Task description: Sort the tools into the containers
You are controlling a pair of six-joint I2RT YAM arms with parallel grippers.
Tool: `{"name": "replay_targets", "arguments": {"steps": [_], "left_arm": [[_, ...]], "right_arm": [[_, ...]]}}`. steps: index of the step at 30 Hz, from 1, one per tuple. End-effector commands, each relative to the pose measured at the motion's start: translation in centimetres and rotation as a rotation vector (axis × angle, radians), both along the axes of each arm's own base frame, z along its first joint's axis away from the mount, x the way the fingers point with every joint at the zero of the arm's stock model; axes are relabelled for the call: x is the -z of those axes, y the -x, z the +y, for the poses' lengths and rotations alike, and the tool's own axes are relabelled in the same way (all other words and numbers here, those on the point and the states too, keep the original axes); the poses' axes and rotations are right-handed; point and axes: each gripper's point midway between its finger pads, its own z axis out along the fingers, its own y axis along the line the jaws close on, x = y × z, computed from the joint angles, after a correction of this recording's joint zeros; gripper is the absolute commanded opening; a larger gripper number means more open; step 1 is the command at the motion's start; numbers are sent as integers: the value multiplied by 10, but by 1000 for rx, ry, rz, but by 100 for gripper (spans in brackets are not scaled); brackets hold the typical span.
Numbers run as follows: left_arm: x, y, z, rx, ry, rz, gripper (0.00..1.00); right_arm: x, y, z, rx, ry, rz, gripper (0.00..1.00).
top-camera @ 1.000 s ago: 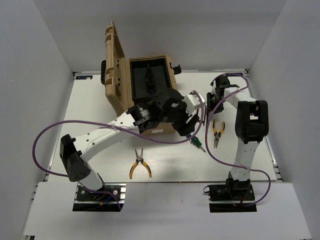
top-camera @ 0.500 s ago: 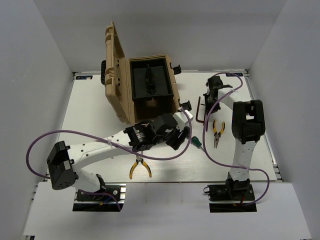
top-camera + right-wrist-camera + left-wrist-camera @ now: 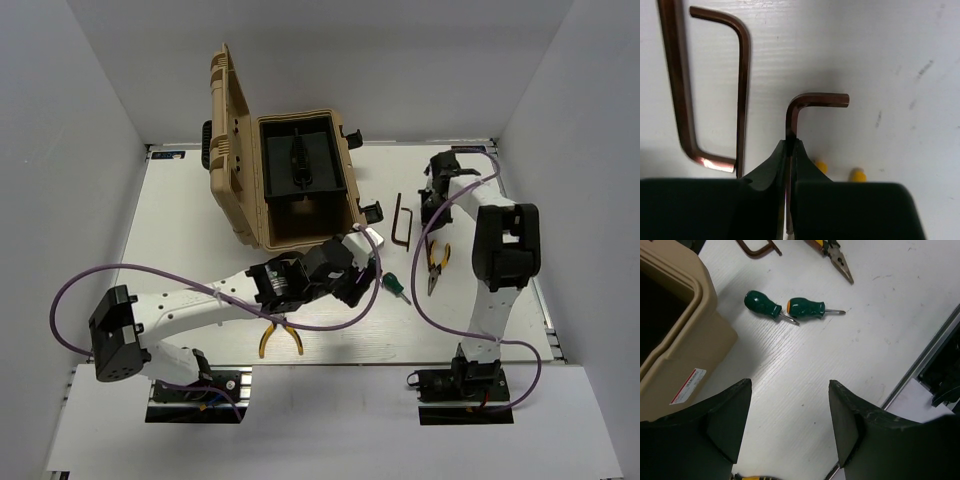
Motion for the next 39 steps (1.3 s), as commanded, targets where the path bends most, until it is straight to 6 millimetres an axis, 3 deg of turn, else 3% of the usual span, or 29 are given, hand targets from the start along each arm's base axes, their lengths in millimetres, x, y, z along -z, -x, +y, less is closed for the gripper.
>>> {"name": "replay_targets", "arguments": {"steps": [1, 3, 7, 11, 12, 13, 14, 15, 16, 18, 20, 21, 22, 23, 25, 26, 32, 35, 39], "left_arm": [[-21, 3, 2, -15, 71, -36, 73], [-23, 2, 0, -15, 80, -39, 73], [-18, 5, -2, -6, 73, -36, 73], [-38, 6, -12, 27, 113, -77, 72], [-58, 10, -17, 52, 148, -99, 72], [-76, 9, -18, 58, 183, -127, 72], [-96, 9, -21, 68, 204, -168, 72], [-115, 7, -19, 64, 238, -200, 72], [-132, 4, -19, 55, 271, -236, 72], [-166, 6, -12, 57, 338, -312, 72], [-194, 1, -4, 23, 407, -375, 72], [-205, -2, 4, -5, 421, -407, 72], [-208, -4, 6, -21, 423, -422, 72], [-220, -6, 12, -42, 451, -445, 72], [-225, -11, 22, -92, 459, -467, 72], [-225, -13, 24, -106, 457, -469, 72], [-232, -20, 36, -174, 440, -476, 72], [-229, -22, 41, -199, 438, -480, 72], [-220, -23, 40, -208, 430, -470, 72]], "right_arm": [[-57, -2, 3, -58, -69, -100, 0], [-85, -8, 7, -101, -76, -158, 0], [-122, -17, 20, -168, -122, -223, 0], [-175, -38, 47, -257, -228, -327, 0], [-212, -47, 56, -287, -247, -403, 0], [-212, -52, 61, -296, -268, -397, 0], [-226, -51, 79, -342, -336, -413, 0], [-271, -59, 88, -371, -359, -516, 0], [-266, -66, 97, -383, -382, -505, 0], [-298, -67, 121, -429, -476, -574, 0], [-316, -71, 144, -489, -547, -654, 0], [-315, -69, 152, -463, -612, -628, 0], [-328, -72, 166, -490, -641, -682, 0], [-325, -77, 170, -474, -672, -670, 0], [-339, -73, 190, -478, -758, -659, 0], [-340, -84, 196, -491, -777, -693, 0], [-363, -102, 232, -499, -960, -751, 0], [-353, -111, 249, -483, -995, -737, 0], [-314, -124, 266, -472, -990, -697, 0]]}}
